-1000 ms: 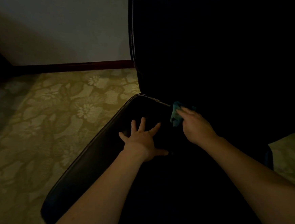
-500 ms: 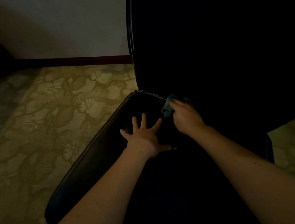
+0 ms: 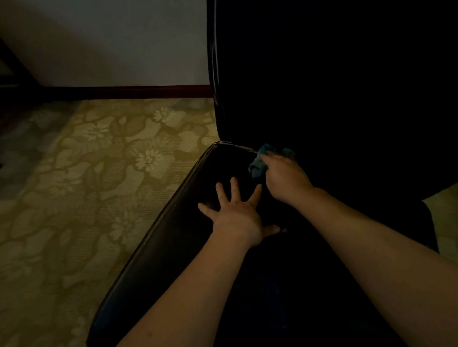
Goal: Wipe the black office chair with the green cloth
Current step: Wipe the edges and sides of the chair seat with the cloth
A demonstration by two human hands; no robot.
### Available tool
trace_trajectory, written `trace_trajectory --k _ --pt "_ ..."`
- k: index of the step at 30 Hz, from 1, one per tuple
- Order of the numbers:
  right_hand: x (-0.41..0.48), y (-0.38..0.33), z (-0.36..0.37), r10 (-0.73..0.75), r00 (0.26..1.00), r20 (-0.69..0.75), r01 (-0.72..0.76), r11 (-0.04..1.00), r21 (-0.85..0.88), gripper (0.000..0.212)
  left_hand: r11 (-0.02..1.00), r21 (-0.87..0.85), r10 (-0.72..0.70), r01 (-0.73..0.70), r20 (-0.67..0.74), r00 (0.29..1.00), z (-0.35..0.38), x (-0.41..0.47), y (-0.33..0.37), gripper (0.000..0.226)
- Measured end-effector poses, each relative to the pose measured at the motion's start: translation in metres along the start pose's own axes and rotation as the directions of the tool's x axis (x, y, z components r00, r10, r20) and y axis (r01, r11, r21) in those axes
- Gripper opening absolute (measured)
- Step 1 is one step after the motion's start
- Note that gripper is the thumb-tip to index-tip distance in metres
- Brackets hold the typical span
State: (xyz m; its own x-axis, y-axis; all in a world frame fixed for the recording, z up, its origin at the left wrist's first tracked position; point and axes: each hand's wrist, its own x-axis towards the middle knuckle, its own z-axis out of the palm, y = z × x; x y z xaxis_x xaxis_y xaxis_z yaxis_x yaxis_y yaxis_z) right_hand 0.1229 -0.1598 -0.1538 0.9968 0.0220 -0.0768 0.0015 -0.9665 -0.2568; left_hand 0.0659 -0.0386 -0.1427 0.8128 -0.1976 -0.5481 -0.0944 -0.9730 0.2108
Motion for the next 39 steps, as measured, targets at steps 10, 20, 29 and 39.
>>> trace_trajectory --k 10,20,29,39 --pt "-0.001 0.02 -0.006 -0.05 0.995 0.092 0.047 0.998 0.031 0.053 0.99 0.1 0.111 -0.102 -0.088 0.99 -0.017 -0.012 -0.056 0.109" --pt "0.022 -0.013 -0.001 -0.066 0.993 0.094 0.058 0.995 0.087 0.053 0.995 0.036 0.096 -0.094 -0.078 0.992 -0.006 -0.008 -0.062 0.111" --pt "0.001 -0.002 0.002 0.019 0.999 0.04 -0.022 0.998 0.06 0.052 0.996 0.014 0.093 -0.092 -0.126 0.988 0.002 -0.016 -0.064 0.106" --pt "0.023 -0.068 0.014 -0.111 0.992 0.067 0.103 0.988 0.115 0.061 1.0 -0.023 -0.004 0.001 -0.113 0.994 0.009 -0.03 -0.059 0.106"
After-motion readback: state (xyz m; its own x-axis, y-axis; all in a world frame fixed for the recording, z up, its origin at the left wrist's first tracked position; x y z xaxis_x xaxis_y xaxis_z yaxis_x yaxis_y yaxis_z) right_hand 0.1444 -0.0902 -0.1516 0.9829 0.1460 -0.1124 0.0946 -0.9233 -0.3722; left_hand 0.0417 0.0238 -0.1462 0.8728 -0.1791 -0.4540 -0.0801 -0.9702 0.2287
